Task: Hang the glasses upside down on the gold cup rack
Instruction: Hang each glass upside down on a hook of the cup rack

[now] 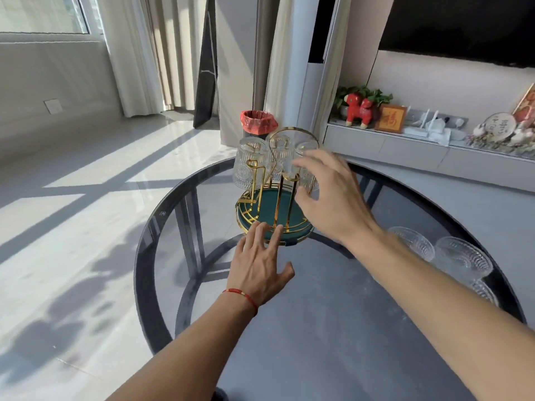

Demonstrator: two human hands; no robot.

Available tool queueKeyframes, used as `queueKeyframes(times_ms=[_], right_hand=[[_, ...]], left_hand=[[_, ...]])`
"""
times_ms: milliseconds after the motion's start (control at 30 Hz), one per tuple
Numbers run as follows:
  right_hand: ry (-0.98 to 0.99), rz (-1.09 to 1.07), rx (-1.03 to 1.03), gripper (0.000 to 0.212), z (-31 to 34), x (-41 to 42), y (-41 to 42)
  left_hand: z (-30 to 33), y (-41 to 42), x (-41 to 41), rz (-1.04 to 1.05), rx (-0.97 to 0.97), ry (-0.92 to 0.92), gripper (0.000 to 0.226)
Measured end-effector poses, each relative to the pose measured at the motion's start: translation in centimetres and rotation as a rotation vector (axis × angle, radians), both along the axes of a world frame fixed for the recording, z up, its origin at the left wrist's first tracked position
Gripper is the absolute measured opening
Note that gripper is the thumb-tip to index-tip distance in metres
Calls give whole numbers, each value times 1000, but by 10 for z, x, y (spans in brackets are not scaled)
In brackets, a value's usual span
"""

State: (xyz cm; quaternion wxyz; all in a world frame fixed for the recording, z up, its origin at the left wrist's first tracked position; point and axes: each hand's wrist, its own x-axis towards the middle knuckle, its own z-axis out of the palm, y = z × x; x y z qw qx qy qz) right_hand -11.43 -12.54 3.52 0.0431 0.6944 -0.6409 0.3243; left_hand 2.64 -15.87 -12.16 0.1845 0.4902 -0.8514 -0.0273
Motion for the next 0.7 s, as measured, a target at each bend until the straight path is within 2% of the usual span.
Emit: queueKeyframes(times_ms=[100,200,300,400,467,500,600,700], right_hand=[[-131,-43,-59,37,-36,-21,88],[-156,-115,-60,29,-65,-42,151],[-87,-170,-60,28,-71,-59,172],[-101,-345,-250,31,-65,-77,180],[-250,-517,-317,43,-68,-83,185],[-375,-586,-282,54,-71,-83,188],[-780,-649,-39,85,-85,-86,187],[-883,-670,-12,82,-99,-96,184]], left_hand=[[13,10,-8,14,30,7,83],[34,29,-26,-48,-49,27,85],[48,58,-45,-207,-70,162,79],[51,85,-56,-310,-3,274,75],[52,96,-59,-291,10,328,73],[54,100,-62,-267,23,354,73],[60,113,-68,-208,104,443,69],[61,124,-73,-226,184,489,65]])
